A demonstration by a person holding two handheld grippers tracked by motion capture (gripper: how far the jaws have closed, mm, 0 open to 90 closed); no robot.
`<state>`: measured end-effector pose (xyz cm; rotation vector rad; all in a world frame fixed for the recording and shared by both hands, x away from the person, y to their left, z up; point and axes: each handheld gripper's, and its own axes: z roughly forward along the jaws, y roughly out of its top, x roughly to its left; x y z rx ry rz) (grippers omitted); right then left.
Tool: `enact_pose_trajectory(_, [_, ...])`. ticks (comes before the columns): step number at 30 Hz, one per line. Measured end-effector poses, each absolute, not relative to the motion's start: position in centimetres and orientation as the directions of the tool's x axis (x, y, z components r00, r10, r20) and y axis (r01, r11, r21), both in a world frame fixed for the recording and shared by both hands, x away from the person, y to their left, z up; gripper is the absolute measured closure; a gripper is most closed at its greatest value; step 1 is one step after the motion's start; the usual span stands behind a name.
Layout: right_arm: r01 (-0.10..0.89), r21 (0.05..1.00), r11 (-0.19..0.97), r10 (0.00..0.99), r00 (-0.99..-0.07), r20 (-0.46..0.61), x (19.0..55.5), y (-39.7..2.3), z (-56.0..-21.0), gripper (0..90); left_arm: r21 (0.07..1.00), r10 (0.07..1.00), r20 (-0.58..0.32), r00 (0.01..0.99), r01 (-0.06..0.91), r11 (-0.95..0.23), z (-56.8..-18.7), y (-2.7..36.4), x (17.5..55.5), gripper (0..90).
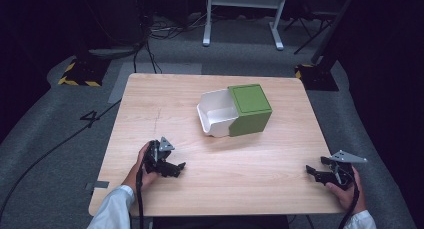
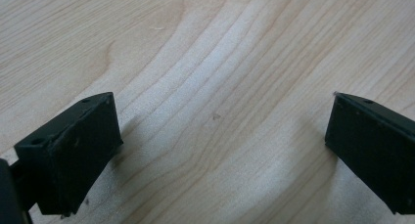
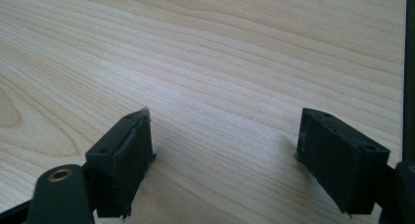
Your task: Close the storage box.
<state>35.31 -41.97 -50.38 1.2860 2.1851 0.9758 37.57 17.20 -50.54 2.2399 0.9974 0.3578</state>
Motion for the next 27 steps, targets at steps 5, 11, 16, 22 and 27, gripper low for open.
enact_pose_trajectory(5, [0.58, 0.747, 0.326, 0.875, -0.483, -0.006, 35.3, -42.0, -50.4, 21.0, 0.66, 0.734, -0.016, 0.679, 0.558, -0.502, -50.5, 17.2, 37.6, 0.0])
enact_pose_trajectory(11, [0.578, 0.747, 0.329, 0.874, -0.487, -0.008, 35.4, -41.9, -50.4, 21.0, 0.653, 0.746, -0.013, 0.666, 0.571, -0.498, -50.4, 17.0, 37.9, 0.3])
enact_pose_trajectory(16, [0.578, 0.747, 0.329, 0.874, -0.486, -0.009, 35.4, -41.9, -50.4, 21.0, 0.663, 0.779, -0.03, 0.627, 0.595, -0.454, -49.5, 17.3, 38.8, 22.3])
enact_pose_trajectory(22, [0.577, 0.747, 0.33, 0.873, -0.487, -0.009, 35.4, -41.9, -50.4, 21.0, 0.71, 0.78, -0.033, 0.625, 0.564, -0.421, -47.8, 17.1, 39.6, 22.3])
enact_pose_trajectory(27, [0.577, 0.747, 0.33, 0.873, -0.488, -0.009, 35.4, -41.9, -50.4, 21.0, 0.733, 0.782, 0.008, 0.623, 0.528, -0.429, -46.6, 16.6, 40.4, 24.0])
